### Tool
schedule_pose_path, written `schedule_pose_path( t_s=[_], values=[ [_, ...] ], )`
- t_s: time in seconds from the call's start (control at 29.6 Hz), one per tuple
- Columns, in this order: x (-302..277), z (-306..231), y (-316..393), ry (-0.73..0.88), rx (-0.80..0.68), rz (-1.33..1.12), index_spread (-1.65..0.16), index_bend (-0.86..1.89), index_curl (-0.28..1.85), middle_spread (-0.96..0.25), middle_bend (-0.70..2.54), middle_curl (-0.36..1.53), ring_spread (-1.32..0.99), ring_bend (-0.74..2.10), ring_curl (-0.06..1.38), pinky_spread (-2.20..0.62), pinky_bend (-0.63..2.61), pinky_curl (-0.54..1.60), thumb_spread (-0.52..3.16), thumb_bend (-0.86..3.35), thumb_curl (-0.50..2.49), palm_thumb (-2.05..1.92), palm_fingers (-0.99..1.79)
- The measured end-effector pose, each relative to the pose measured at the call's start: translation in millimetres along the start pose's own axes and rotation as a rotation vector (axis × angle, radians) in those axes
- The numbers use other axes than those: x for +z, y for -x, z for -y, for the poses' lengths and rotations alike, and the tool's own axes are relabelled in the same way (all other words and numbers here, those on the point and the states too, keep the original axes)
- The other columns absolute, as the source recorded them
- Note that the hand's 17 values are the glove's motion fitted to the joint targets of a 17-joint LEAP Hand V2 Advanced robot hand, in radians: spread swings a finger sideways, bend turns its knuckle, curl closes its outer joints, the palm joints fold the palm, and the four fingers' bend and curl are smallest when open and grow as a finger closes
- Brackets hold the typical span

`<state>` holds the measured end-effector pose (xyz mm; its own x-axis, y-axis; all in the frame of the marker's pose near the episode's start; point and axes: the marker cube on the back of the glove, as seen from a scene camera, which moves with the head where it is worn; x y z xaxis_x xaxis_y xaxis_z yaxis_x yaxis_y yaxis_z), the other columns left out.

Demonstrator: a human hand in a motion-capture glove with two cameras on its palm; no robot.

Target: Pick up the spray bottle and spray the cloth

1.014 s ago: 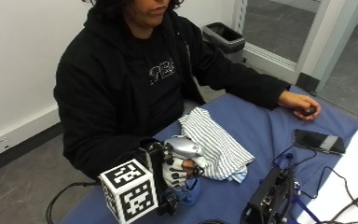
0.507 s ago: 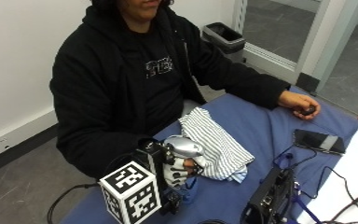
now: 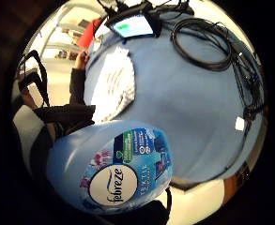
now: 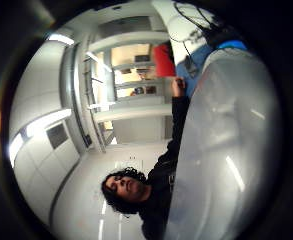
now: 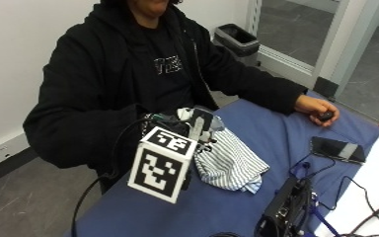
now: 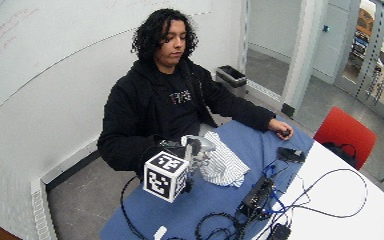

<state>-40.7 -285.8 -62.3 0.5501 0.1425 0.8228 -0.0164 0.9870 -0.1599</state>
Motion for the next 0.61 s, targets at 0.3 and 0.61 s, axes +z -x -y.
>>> schedule_pose_path(
  t_s=[0.3,0.61],
  values=[
    [21,-6,14,0.355,0.278,-0.238,-0.26,0.37,0.59,-0.19,0.66,0.58,-0.21,0.74,0.53,-0.26,0.53,0.47,0.25,-0.01,0.73,1.02,1.31],
    [64,28,19,0.489,0.420,-0.361,-0.26,0.31,0.60,-0.19,0.66,0.59,-0.21,0.75,0.54,-0.26,0.55,0.48,0.29,-0.01,0.76,1.04,1.29]
  ],
)
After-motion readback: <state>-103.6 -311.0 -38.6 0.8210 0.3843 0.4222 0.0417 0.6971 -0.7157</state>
